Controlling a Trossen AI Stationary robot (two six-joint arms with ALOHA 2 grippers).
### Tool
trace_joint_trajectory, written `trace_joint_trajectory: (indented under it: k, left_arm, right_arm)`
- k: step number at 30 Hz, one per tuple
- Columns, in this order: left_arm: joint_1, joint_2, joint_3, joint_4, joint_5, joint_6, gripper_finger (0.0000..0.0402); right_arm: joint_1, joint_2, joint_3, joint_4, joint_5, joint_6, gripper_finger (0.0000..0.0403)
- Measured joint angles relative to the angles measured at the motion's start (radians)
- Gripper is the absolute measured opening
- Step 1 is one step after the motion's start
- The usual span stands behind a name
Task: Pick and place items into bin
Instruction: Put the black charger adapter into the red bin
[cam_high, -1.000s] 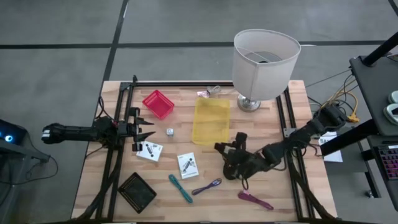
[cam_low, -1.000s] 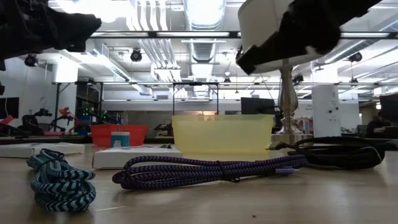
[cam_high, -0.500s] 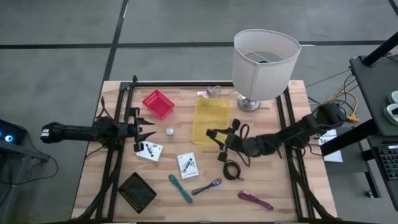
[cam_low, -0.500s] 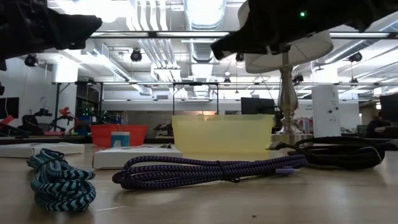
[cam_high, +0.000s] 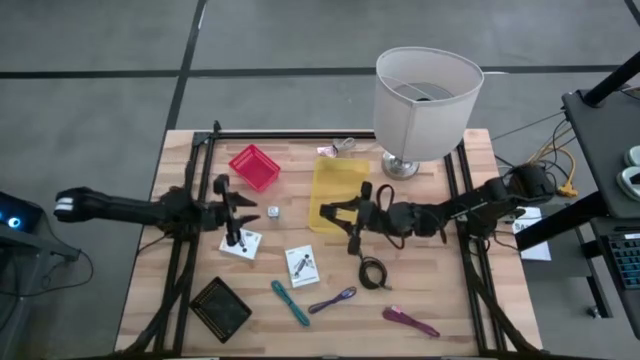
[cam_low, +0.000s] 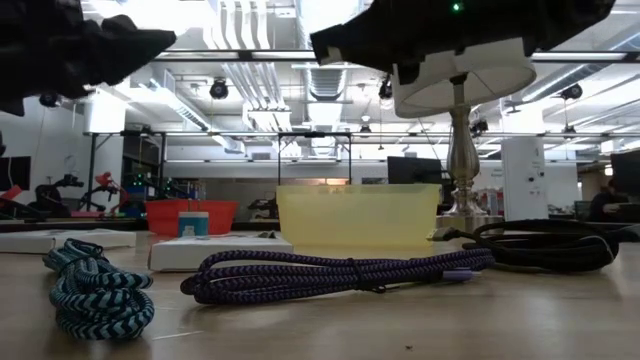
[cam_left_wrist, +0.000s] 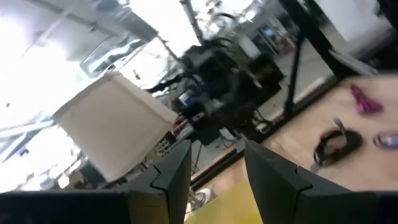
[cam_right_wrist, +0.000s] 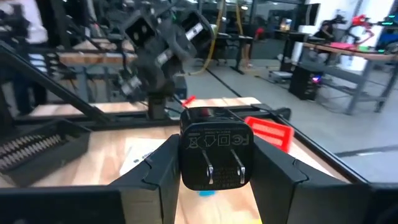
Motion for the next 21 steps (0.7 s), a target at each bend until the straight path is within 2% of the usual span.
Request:
trace_joint_trajectory:
  k: [8,12,16,21]
  left_arm:
    - [0.000,0.312,0.030,0.288,0.038,0.191,0.0135]
    - [0.000,0.453,0.101,0.344,0.038,0.328,0.0135]
    - [0.000,0.572,0.183,0.383,0.015,0.348,0.0135]
    - [0.000,0.663,0.286,0.378,0.002,0.408,0.0135]
  right_arm:
    - [-0.011,0.000,0.044,-0.003,-0.083,0.013,0.0139]
    - [-0.011,0.000,0.065,-0.006,-0.086,0.010,0.0139]
    - [-0.011,0.000,0.068,-0.010,-0.086,0.010,0.0139]
    - [-0.011,0.000,0.067,-0.022,-0.086,0.012,0.0139]
